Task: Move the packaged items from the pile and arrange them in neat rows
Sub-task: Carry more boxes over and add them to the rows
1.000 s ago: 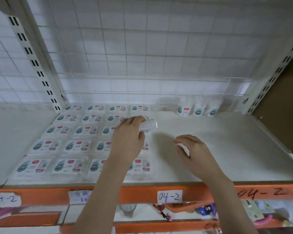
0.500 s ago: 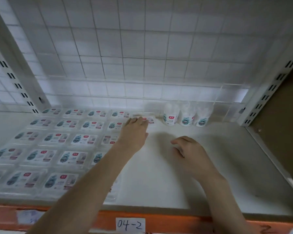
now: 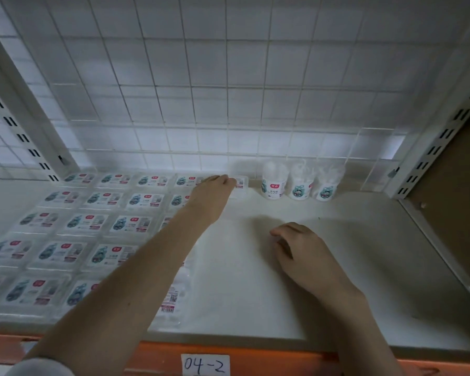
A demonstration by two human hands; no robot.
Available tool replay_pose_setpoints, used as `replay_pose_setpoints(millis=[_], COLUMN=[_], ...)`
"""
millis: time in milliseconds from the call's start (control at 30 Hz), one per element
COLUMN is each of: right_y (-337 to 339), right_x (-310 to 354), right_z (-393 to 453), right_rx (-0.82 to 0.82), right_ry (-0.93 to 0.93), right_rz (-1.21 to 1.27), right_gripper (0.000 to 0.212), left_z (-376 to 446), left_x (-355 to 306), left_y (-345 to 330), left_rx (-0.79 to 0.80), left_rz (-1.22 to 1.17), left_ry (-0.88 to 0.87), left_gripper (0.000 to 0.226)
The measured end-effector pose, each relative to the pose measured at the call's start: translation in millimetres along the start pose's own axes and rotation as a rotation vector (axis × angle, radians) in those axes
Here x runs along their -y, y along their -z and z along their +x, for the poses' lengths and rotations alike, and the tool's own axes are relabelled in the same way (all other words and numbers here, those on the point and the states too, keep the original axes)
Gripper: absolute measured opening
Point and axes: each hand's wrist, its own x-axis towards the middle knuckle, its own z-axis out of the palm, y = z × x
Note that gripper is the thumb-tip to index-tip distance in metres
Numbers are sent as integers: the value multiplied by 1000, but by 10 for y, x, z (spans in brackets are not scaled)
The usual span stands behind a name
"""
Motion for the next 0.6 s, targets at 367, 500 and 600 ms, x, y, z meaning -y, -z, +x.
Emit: replay_pose_setpoints(millis=[367,500,600], right_y=[-93,-298,-624], right_x=[538,1197,1834], right_z=[-55,-30,28], right_rx=[-11,-34,-40], right_ry=[4,38,112], right_rz=[-43,-3,13], right_gripper=[28,38,37], left_z=[-681,-1531,-2285], left_x=[348,863,1389], left_y=[295,228,175], left_rx=[17,-122,-286], left_rz=[-123,-253,-307], left_ry=[61,216,322], left_gripper=[53,40,36])
